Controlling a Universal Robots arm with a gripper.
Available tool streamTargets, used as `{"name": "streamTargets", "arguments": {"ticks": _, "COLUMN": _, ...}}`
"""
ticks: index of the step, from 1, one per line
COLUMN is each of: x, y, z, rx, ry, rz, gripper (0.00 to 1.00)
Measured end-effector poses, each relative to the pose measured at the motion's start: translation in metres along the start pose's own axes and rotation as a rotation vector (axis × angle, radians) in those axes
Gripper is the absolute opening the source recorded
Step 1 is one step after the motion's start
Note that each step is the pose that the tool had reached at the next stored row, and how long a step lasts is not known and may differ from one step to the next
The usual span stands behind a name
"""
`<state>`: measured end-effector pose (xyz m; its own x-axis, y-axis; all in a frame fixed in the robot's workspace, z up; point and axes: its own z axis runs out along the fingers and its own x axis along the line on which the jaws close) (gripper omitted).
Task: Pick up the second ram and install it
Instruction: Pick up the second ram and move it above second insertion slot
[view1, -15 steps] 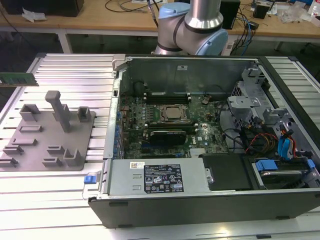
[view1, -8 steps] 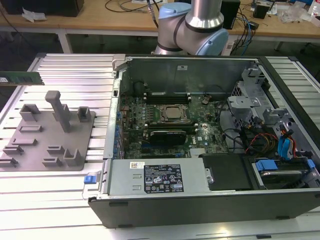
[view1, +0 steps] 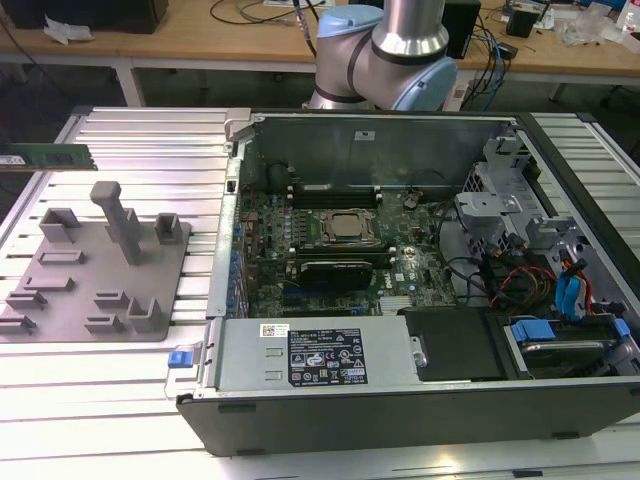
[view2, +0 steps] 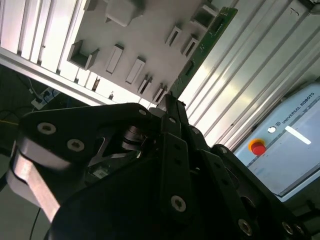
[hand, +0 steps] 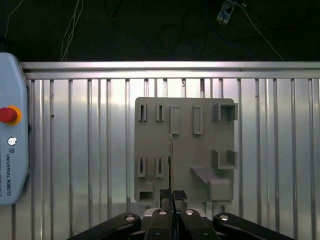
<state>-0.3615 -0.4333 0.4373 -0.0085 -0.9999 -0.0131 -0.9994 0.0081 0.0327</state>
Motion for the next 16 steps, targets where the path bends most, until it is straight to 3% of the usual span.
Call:
{"name": "streamTargets", "arguments": {"ticks": 9, "x": -0.0004, "y": -0.0413, "z": -0.0013, "rx": 0.0001, "ry": -0.0001, "rz": 0.000, "gripper": 0.09}}
{"name": "streamTargets", "arguments": {"ticks": 14, "x": -0.0007, "y": -0.0748, "z": -0.0024, "rx": 0.0000, "ry": 0.0000, "rz": 0.000, "gripper": 0.09}}
{"name": "streamTargets", "arguments": {"ticks": 16, "x": -0.0008, "y": -0.0831, "z": -0.0027, "rx": 0.0000, "ry": 0.0000, "rz": 0.000, "gripper": 0.09}}
